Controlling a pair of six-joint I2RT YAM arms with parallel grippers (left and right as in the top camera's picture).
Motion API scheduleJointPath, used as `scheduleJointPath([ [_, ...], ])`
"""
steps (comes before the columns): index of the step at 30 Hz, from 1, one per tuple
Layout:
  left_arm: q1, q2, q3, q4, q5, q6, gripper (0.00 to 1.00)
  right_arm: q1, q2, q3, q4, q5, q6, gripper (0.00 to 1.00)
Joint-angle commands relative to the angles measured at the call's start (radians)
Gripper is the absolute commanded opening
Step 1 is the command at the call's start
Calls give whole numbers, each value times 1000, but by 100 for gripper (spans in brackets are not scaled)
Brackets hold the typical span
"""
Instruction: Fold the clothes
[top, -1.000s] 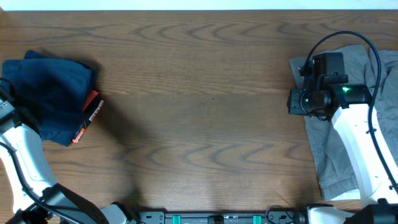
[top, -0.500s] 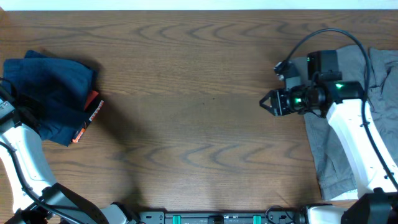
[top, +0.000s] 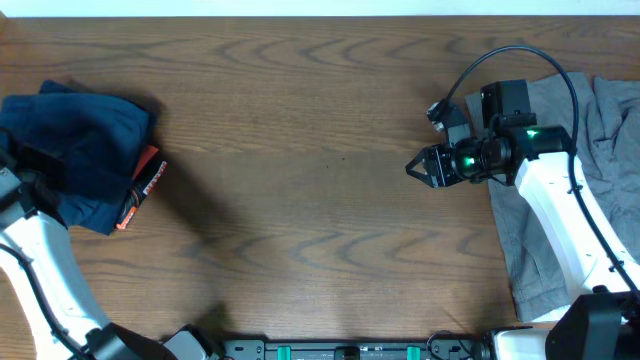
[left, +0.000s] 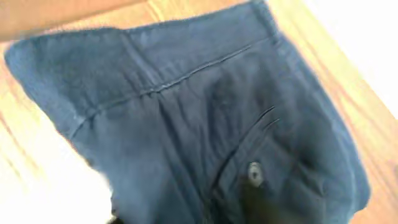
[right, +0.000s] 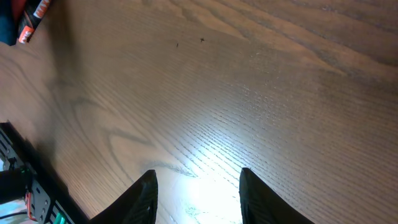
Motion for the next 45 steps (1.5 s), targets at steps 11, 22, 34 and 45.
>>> scheduleJointPath([
  [11, 2, 11, 23, -72, 87, -8, 98, 196, 35, 4, 204, -382, -104, 34],
  [22, -32, 13, 23, -238, 280, 4, 98, 470, 349, 41, 967, -552, 440, 38],
  [34, -43, 14, 23, -254, 215, 4, 98, 654, 631, 353, 1168, -618, 597, 99],
  [45, -43, 15, 23, -251, 170, 4, 98, 748, 692, 430, 1118, -462, 561, 99],
])
